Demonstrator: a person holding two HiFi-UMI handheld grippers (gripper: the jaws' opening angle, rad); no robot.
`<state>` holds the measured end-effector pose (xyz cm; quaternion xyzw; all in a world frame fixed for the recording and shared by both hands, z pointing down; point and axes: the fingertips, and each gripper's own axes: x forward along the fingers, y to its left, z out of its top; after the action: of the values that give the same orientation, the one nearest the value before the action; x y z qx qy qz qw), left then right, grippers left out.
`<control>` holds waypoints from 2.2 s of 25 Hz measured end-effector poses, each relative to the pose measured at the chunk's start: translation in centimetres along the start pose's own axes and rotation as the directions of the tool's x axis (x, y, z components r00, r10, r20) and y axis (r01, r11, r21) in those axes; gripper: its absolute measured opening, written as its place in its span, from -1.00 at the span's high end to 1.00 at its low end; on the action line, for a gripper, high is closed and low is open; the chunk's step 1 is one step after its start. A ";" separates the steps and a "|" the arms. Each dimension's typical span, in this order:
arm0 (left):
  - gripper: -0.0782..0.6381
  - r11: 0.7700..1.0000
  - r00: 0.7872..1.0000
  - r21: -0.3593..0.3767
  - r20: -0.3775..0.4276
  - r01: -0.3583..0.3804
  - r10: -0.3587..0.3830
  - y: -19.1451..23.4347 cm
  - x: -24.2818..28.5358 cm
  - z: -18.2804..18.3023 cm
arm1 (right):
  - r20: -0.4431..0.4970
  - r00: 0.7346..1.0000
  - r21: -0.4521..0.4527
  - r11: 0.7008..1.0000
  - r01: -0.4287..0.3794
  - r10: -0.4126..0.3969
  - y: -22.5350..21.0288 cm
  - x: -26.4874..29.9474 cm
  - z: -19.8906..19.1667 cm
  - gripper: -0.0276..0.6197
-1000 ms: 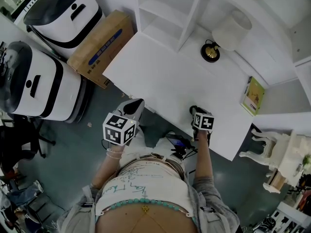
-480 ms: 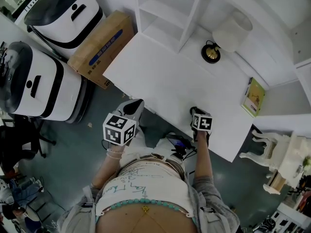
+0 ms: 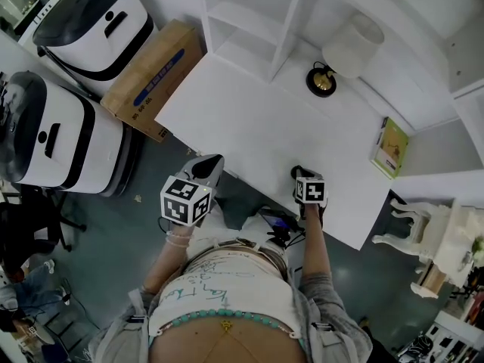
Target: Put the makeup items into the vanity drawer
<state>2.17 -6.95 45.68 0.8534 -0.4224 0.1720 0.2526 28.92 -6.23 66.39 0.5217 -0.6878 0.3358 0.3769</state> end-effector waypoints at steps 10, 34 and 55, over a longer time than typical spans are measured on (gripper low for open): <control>0.78 1.000 1.000 0.012 -0.003 0.020 -0.020 -1.3 1.1 0.3 | 0.035 0.998 -0.004 0.999 -0.053 0.053 0.3 -1.6 0.7 0.83; 0.78 0.999 0.999 0.025 -0.021 0.028 -0.027 -1.8 2.1 0.0 | 0.058 0.990 -0.075 0.989 -0.128 0.132 2.1 -4.8 2.9 0.83; 0.78 1.000 0.999 0.000 -0.033 0.006 -0.006 -0.6 1.8 -1.0 | 0.081 0.972 -0.227 0.953 -0.200 0.223 6.5 -9.6 6.9 0.82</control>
<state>3.57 -7.20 47.23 0.8518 -0.4154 0.1854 0.2599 23.14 -6.17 54.28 0.4177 -0.7911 0.2689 0.3568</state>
